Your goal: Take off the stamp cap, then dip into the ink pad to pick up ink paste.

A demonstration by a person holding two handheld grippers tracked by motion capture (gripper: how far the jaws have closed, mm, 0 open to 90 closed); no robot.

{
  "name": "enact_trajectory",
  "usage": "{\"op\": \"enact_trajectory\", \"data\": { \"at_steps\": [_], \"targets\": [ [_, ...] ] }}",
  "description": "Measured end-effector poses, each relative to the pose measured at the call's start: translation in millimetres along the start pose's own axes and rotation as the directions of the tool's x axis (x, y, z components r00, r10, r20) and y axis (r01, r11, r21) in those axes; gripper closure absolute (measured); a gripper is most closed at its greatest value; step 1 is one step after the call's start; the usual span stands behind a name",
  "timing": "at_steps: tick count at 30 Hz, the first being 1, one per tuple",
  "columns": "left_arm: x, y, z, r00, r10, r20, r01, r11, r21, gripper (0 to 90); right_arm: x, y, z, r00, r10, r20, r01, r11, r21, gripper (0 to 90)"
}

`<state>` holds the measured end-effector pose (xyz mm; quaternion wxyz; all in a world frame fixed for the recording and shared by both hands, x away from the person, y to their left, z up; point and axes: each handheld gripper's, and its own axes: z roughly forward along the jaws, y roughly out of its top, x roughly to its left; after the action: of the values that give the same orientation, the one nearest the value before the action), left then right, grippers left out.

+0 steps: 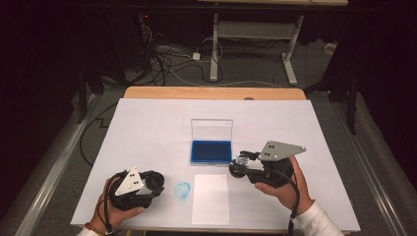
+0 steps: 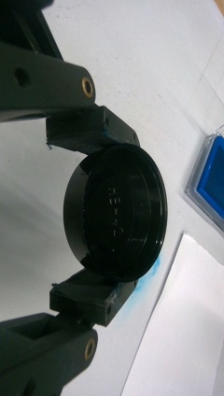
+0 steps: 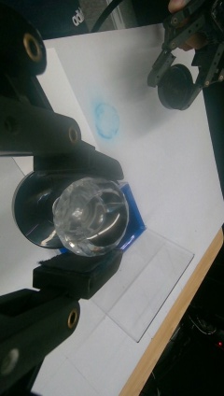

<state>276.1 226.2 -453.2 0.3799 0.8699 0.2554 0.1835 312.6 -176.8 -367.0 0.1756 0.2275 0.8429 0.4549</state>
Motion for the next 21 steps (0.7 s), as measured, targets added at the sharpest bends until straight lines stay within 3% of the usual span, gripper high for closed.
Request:
{"op": "enact_trajectory", "data": {
  "at_steps": [21],
  "targets": [
    [2.6, -11.2, -4.0, 0.9998, -0.019, 0.002, 0.019, 0.9998, 0.011, 36.7, -3.4, 3.6, -0.2, 0.9999, 0.007, 0.01, -0.007, 1.0, -0.002, 57.0]
  ]
}}
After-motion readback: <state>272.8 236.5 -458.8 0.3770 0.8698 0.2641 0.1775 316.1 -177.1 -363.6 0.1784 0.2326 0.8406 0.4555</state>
